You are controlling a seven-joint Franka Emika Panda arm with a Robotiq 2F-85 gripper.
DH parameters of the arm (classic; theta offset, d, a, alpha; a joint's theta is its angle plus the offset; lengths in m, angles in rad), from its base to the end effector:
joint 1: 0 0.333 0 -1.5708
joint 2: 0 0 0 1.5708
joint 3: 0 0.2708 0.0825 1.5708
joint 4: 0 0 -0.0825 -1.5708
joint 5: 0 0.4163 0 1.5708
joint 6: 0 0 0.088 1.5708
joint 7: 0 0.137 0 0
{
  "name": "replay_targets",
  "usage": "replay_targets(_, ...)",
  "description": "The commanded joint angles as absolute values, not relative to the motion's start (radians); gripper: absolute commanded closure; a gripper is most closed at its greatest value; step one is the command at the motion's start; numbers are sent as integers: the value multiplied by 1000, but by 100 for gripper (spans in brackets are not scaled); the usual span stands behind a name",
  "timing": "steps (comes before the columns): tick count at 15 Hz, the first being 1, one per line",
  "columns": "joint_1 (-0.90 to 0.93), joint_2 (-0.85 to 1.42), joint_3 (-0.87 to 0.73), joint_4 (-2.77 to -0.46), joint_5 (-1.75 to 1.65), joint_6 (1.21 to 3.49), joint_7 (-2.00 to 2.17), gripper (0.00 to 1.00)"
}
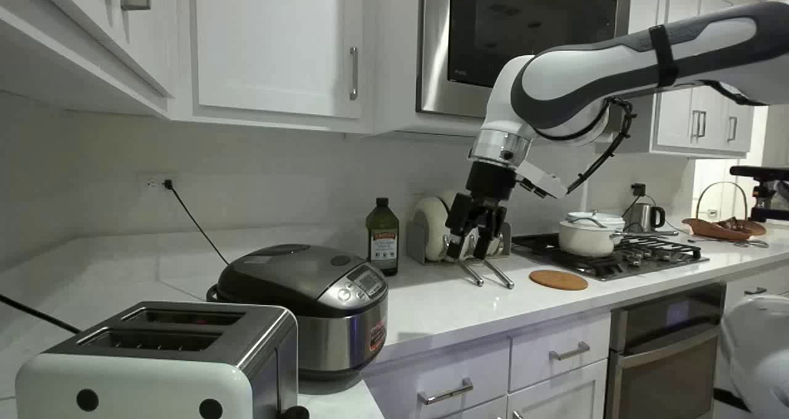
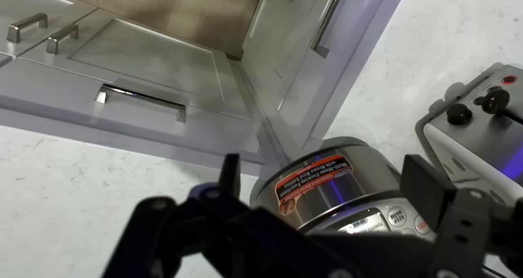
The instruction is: Open the cooker, lift the lever on the toaster, and then close the cooker
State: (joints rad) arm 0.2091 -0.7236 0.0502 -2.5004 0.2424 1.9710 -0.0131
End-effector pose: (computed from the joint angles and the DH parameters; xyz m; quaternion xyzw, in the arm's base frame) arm 0.4011 0.1285 0.4703 -0.9859 -0.0940 -0.0843 0.1095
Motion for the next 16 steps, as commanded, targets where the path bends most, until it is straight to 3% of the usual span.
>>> replay_targets(1,193,-723,62,-2497,252,1965,-21,0)
replay_targets(16,235,-612,152,-2400,236,2003,-28,0)
